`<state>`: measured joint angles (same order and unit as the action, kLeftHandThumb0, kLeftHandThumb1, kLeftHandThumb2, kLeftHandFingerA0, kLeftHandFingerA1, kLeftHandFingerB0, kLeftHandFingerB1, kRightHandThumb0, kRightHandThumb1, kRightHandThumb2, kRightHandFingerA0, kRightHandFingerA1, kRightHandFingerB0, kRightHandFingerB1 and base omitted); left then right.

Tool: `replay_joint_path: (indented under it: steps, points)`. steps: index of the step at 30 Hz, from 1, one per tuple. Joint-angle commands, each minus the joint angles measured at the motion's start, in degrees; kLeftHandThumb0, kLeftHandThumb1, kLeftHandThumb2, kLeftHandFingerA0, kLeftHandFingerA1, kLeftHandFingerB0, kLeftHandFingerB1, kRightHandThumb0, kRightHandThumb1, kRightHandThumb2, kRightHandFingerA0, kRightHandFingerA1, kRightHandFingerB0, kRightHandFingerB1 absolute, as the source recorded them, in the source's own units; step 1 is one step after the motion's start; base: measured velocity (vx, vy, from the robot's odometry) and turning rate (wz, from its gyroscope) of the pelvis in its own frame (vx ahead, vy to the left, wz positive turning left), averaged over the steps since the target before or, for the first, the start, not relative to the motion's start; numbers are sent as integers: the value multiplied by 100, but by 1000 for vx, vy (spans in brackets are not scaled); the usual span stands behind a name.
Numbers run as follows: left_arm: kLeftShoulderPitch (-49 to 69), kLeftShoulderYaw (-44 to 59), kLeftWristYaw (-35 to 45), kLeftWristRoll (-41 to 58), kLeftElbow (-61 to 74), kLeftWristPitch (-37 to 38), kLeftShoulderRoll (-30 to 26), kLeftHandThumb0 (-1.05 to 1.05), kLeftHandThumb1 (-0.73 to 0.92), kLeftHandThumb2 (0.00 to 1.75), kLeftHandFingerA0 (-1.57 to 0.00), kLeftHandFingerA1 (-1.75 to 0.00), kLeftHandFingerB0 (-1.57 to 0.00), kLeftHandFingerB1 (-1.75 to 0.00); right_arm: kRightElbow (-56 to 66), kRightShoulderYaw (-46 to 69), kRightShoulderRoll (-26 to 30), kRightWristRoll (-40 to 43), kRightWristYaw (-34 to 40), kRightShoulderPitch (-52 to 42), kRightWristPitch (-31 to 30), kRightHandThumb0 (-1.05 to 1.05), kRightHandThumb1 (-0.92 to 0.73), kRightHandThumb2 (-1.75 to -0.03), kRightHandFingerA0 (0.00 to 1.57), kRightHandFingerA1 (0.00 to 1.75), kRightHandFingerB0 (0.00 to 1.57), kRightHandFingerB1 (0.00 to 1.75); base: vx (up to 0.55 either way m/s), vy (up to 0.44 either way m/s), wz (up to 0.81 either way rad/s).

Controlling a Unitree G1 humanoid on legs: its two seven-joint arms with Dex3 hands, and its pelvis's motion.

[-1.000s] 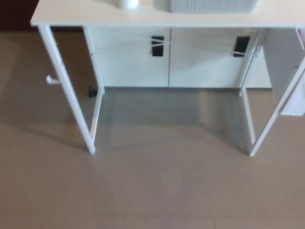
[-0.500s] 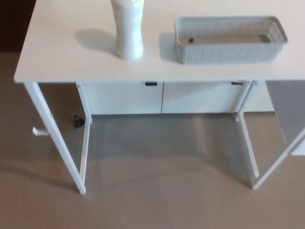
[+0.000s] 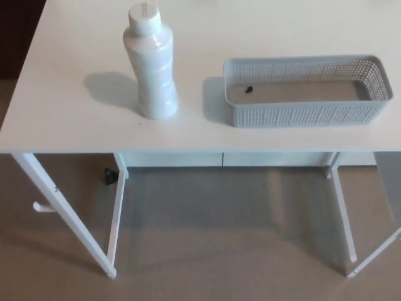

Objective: The robot walk up to a desk on which a bottle is kept on the left hand side and a container is kept on the right hand side. The robot uses its left hand to pick up the bottle and places it in the container.

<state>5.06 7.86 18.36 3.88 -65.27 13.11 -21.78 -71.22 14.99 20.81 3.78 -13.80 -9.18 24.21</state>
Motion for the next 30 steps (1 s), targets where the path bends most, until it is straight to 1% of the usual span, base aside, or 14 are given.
replay_joint_path:
  steps: [1,13,14,15,16,17,18,23,24,25,27,28,29,30]
  points:
    - [32,-51,52,-135,1,-8,-170,-47,50,79,-50,-56,-27,-43,-12,45,31,51,15,-57,8,-66,-28,-66,88,52,67,47,44,153,-3]
    - [-172,-205,63,-224,9,-17,-166,-46,51,78,-56,-55,-30,-43,-106,-37,76,-61,159,161,-82,-63,-38,-54,90,46,73,42,70,114,10]
    - [-213,-185,88,-188,16,-60,-161,-37,63,60,-64,-45,-36,-33,-87,-42,81,-58,154,211,-96,-63,-38,-54,91,46,73,41,76,-44,8]
    - [-242,-171,100,-167,23,-79,-159,-37,63,60,-64,-45,-36,-33,-70,-46,85,-57,154,249,-114,-63,-38,-54,91,46,73,41,0,0,0]
    - [-271,-135,133,-120,21,-109,-149,-45,50,76,-59,-55,-31,-44,-80,-72,94,-90,204,302,-148,-69,-26,-70,95,59,68,49,0,0,0]
    - [-291,-100,175,-72,23,-152,-140,-45,51,76,-58,-54,-31,-43,-98,-92,100,-114,247,348,-172,-68,-27,-70,96,59,69,50,0,0,0]
    - [-282,-98,206,-72,42,-169,-144,-46,50,77,-58,-54,-32,-44,-70,-93,100,-105,226,331,-134,-64,-38,-54,92,47,74,42,0,0,0]
    - [-251,-96,239,-89,103,-203,-152,-46,50,76,-58,-53,-31,-43,67,-146,109,-143,241,245,-61,-65,-39,-54,91,46,74,42,0,0,0]
    - [-236,-94,242,-89,129,-203,-152,-47,51,77,-58,-53,-31,-44,37,-125,101,-118,241,273,-106,-68,-30,-69,86,53,70,49,0,0,0]
    - [-223,-94,235,-93,162,-209,-152,-47,51,77,-57,-53,-31,-43,14,-129,104,-129,263,293,-134,-66,-28,-72,93,60,65,50,0,0,0]
    - [-216,-79,239,-83,173,-218,-146,-46,51,77,-57,-53,-30,-43,-3,-124,104,-127,265,310,-149,-68,-28,-72,95,60,68,50,0,0,0]
    - [-229,-70,225,-77,174,-247,-138,-46,50,76,-59,-55,-32,-44,-22,-113,103,-116,251,318,-151,-63,-38,-54,91,46,73,42,0,0,0]
    - [-229,-72,223,-87,175,-257,-126,-46,50,78,-58,-56,-33,-45,-58,-91,102,-98,225,267,-113,-69,-28,-71,95,59,68,49,0,0,0]
    - [-236,-72,239,-96,173,-244,-129,-46,50,78,-58,-57,-32,-45,-73,-89,101,-102,229,250,-102,-71,-29,-71,96,59,68,49,0,0,0]
